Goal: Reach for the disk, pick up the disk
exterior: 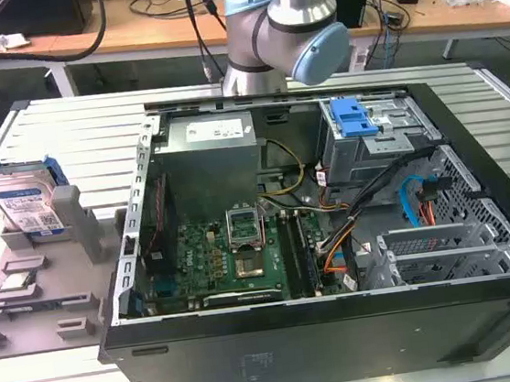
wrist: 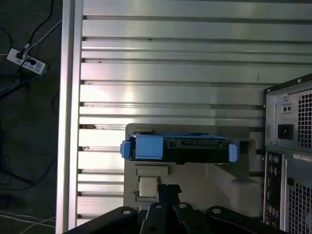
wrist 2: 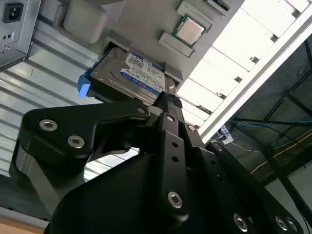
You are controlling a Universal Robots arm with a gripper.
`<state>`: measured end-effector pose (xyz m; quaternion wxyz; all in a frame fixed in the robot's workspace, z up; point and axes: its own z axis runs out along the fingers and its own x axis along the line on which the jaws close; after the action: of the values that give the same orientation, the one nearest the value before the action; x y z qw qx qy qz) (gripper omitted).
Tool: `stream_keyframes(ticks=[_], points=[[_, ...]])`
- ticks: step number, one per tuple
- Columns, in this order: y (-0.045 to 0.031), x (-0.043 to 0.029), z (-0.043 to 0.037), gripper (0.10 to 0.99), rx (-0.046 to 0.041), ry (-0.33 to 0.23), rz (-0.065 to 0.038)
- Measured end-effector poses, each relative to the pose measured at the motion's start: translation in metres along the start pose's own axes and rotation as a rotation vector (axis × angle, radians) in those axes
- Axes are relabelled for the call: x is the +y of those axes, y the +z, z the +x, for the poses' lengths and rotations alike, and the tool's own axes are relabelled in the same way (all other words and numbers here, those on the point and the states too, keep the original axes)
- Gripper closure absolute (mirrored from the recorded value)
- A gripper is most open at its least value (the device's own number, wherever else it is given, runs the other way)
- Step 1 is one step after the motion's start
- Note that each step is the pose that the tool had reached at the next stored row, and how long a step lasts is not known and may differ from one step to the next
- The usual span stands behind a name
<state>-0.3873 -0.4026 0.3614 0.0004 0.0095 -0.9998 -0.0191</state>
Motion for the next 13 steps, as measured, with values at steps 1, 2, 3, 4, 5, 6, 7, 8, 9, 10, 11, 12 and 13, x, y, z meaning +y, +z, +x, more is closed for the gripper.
stream_keyframes(ticks=[1,2,3,4,5,6,7,8,9,10,11,12,13], points=[[-0.0001,0.0000,0.0000,0.980,0.0008,-0.019,0.000],[-0.0001,0.0000,0.0001,0.980,0.0025,-0.062,0.000],[0.0000,0.0000,0.0000,0.980,0.0031,-0.082,0.000],[0.0000,0.0000,0.0000,0.980,0.0034,-0.091,0.000],[0.0000,0.0000,0.0000,0.980,0.0037,-0.096,0.000],[0.0000,0.0000,0.0000,0.980,0.0040,-0.103,0.000],[0.0000,0.0000,0.0000,0.980,0.0044,-0.114,0.000],[0.0000,0.0000,0.0000,0.980,0.0047,-0.123,0.000],[0.0000,0.0000,0.0000,0.980,0.0053,-0.140,0.000],[0.0000,0.0000,0.0000,0.980,0.0059,-0.155,0.000],[0.0000,0.0000,0.0000,0.980,0.0062,-0.164,0.000],[0.0000,0.0000,0.0000,0.980,0.0079,-0.207,0.000],[0.0000,0.0000,0.0000,0.980,0.0087,-0.226,0.000]])
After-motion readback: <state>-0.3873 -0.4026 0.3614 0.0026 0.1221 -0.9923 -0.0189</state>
